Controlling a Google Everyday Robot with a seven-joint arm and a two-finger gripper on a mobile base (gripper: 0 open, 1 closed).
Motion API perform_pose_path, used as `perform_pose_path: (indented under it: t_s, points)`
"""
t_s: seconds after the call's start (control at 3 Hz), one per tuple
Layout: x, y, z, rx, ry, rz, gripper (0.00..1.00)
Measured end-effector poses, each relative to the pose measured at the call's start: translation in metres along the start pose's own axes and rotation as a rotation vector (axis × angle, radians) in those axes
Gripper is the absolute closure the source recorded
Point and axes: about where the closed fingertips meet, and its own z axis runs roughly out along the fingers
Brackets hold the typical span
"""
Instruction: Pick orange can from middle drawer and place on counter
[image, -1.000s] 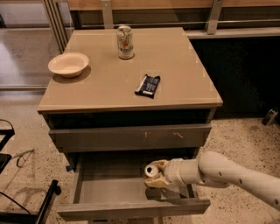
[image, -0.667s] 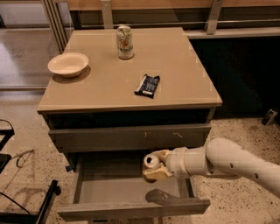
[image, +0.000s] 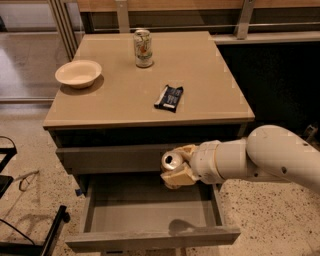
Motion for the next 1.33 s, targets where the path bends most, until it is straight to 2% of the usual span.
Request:
perform_pose_path:
  t_s: [0.33,0.67,1.0,1.33]
  points:
    - [0.003,0.0,0.003,-0.005,-0.003,0.006,1.0]
    - [-0.029,0.0,-0.021,0.0,-0.001,0.005,1.0]
    - [-0.082,-0.008,-0.068,0.013,-0.009,0.035,1.0]
    - [-0.111,-0.014,-0.092,0.012,-0.029,0.023,1.0]
